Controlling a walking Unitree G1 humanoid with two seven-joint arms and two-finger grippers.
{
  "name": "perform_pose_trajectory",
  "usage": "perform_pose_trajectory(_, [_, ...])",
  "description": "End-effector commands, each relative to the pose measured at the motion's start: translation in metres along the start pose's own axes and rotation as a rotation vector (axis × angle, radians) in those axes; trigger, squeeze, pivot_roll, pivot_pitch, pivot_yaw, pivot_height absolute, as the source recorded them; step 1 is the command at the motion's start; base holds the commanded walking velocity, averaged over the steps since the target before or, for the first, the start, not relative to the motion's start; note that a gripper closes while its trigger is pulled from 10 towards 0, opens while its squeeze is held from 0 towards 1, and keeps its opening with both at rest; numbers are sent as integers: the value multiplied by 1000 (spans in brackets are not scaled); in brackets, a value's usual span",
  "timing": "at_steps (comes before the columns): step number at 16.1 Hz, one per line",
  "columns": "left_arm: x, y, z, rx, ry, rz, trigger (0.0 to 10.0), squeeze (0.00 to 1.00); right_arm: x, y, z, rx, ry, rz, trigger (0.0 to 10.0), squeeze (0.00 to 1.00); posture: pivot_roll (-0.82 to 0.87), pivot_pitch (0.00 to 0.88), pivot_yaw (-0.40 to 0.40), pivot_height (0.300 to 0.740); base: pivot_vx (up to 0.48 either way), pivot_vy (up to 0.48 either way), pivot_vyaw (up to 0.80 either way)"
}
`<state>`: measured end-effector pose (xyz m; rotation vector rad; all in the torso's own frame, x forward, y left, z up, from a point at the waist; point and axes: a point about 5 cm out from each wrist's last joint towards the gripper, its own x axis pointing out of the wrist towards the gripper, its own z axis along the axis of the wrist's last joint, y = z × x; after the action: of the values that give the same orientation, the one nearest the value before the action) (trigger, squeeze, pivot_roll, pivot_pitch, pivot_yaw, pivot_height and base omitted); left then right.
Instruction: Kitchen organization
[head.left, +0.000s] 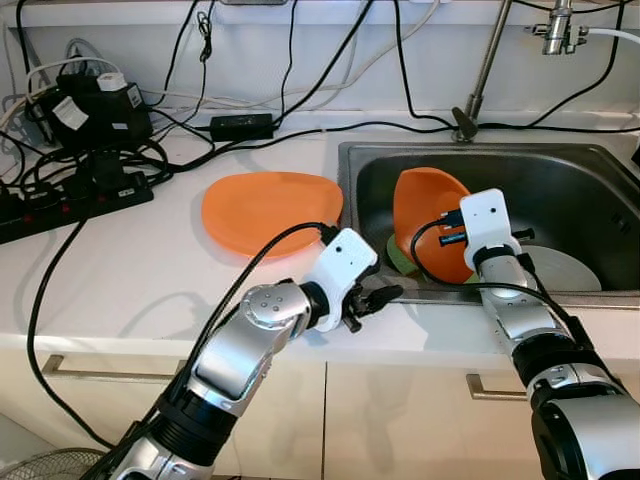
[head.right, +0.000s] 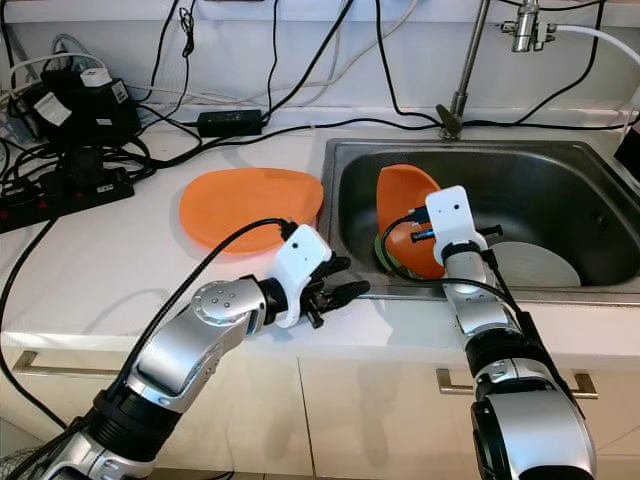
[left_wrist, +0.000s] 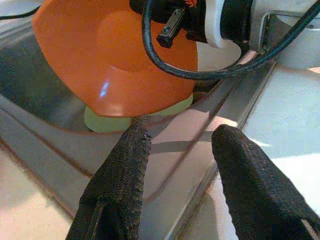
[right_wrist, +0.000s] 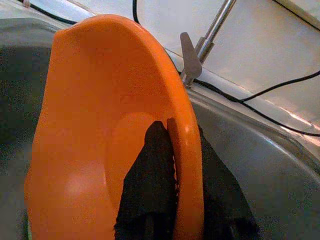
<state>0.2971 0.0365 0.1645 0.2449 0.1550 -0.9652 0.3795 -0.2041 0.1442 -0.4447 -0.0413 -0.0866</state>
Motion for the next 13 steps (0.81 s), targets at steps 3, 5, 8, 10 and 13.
perform_pose_trajectory(3, [-1,-2,1,16,5,-8,10000,0,5,1,13,7,-55,10,10000,690,53,0,39,740,0,0,0])
perform_pose_trajectory(5, [-1,-2,1,15,6,-8,10000,0,4,3,13,7,-54,14,10000,659,54,0,40,740,0,0,0])
perform_pose_trajectory(8, [-1,-2,1,16,7,-7,10000,0,4,5,12,6,-51,19,10000,71,55,0,40,740,0,0,0])
perform_pose_trajectory(10, [-2,-2,1,16,7,-5,10000,0,4,5,12,8,-53,20,10000,0,54,0,41,740,0,0,0])
perform_pose_trajectory(13, [-1,2,3,15,-6,26,10000,0,5,6,17,54,-70,20,10000,0,53,0,43,740,0,0,0])
